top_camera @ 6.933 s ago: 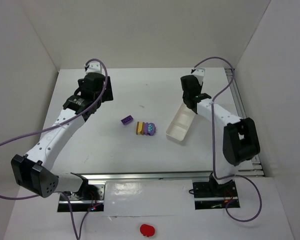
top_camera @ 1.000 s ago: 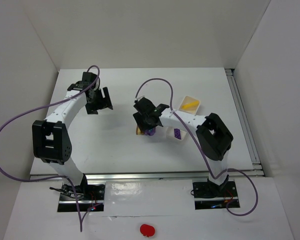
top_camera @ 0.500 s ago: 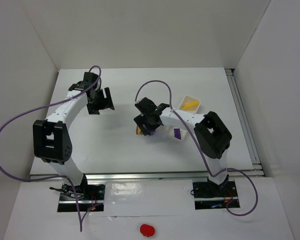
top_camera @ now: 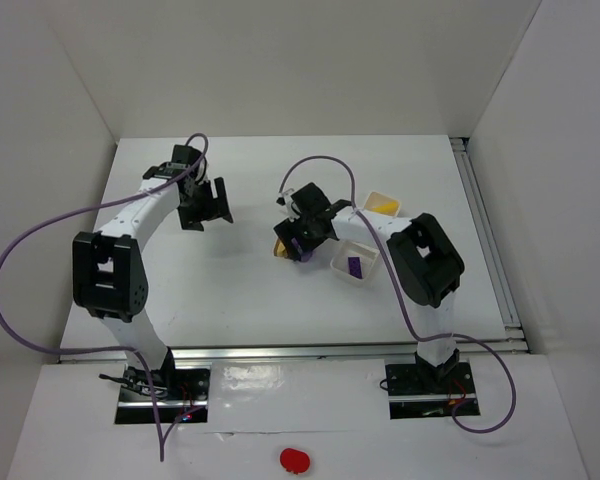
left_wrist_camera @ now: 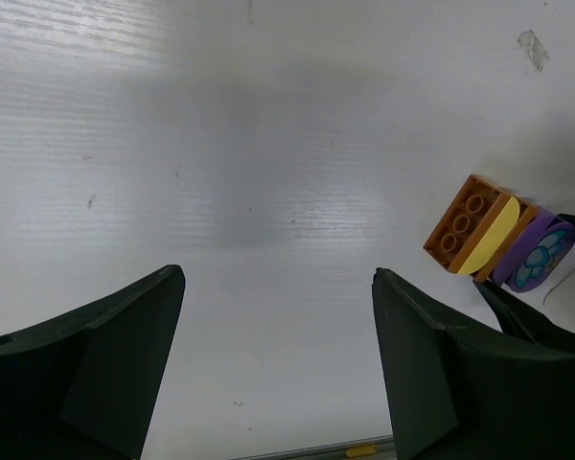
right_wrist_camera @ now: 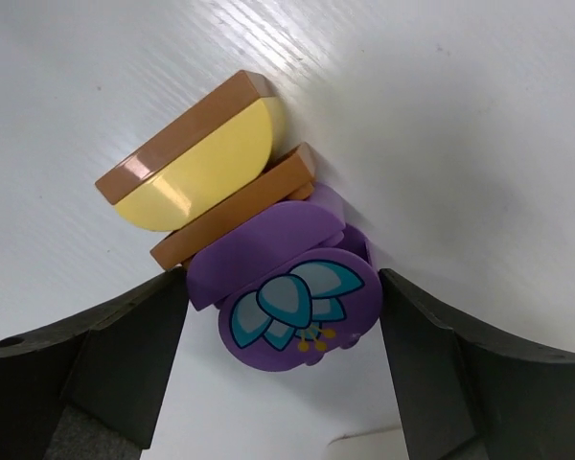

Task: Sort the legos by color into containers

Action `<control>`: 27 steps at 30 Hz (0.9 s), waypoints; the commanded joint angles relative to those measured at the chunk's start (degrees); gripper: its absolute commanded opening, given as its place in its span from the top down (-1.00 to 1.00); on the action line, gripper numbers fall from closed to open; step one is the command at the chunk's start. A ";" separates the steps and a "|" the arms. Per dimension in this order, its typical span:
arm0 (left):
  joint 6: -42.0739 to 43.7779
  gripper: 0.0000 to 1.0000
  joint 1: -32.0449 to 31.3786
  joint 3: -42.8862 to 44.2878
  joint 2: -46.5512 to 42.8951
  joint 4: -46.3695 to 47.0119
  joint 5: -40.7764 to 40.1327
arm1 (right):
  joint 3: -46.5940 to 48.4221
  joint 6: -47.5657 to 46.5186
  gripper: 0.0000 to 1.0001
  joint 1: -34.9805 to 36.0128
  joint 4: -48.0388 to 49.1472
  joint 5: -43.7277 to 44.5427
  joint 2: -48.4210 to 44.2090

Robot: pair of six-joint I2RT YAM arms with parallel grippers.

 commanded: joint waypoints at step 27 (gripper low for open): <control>3.12 -0.78 -0.13 6.92 4.36 -2.09 7.37 | 1.41 -3.66 -0.65 3.84 -2.43 -0.96 -1.15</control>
